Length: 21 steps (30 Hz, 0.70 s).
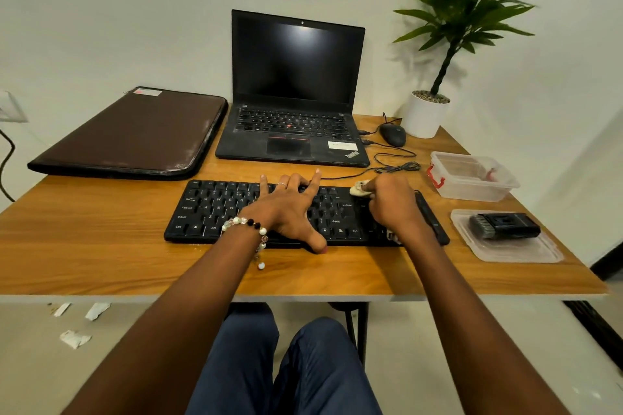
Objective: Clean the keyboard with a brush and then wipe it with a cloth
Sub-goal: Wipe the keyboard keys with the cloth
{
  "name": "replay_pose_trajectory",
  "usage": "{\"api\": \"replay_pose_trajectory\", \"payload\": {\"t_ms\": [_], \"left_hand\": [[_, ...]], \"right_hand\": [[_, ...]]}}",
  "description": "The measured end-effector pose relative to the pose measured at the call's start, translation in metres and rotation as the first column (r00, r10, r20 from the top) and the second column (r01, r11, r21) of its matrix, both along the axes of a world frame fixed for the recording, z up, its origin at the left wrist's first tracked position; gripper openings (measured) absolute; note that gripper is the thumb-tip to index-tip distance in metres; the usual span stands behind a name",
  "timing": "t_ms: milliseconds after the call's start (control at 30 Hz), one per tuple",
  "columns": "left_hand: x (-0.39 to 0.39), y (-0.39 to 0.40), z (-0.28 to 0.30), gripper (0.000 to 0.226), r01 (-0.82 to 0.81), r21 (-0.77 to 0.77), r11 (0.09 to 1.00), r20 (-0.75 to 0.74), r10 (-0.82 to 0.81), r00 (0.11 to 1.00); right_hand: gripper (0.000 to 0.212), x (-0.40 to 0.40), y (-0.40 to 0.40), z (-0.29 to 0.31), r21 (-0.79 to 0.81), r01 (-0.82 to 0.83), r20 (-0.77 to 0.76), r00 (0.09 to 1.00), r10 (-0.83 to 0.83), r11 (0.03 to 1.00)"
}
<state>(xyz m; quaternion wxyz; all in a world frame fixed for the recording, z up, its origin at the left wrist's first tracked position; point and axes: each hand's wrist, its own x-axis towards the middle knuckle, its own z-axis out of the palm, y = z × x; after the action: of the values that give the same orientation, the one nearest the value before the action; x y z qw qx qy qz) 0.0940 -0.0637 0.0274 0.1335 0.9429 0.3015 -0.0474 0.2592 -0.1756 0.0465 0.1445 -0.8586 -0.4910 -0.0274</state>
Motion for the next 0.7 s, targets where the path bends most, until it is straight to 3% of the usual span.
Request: {"api": "replay_pose_trajectory", "payload": {"t_ms": [67,200,300,467,700], "left_hand": [[0.000,0.000,-0.001,0.140,-0.004,0.000,1.000,0.005,0.004,1.000],[0.000,0.002,-0.003,0.140,0.002,-0.001,1.000,0.004,-0.002,1.000],[-0.001,0.002,-0.003,0.139,0.001,-0.004,1.000,0.004,-0.001,1.000],[-0.001,0.001,-0.003,0.138,0.009,0.005,1.000,0.005,-0.009,1.000],[-0.001,0.002,-0.005,0.137,0.005,0.009,1.000,0.008,-0.005,1.000]], "right_hand": [[0.040,-0.015,-0.004,-0.005,0.043,-0.017,-0.030,0.999,0.018,0.999],[0.050,-0.019,-0.030,-0.004,-0.025,-0.099,-0.056,0.994,0.098,0.995],[0.038,0.004,-0.038,0.015,-0.075,-0.139,-0.070,0.988,0.134,0.987],[0.031,0.013,-0.022,0.015,0.069,0.102,-0.003,0.995,-0.102,0.992],[0.026,-0.026,-0.022,-0.013,0.059,0.121,-0.029,0.992,-0.119,0.991]]}}
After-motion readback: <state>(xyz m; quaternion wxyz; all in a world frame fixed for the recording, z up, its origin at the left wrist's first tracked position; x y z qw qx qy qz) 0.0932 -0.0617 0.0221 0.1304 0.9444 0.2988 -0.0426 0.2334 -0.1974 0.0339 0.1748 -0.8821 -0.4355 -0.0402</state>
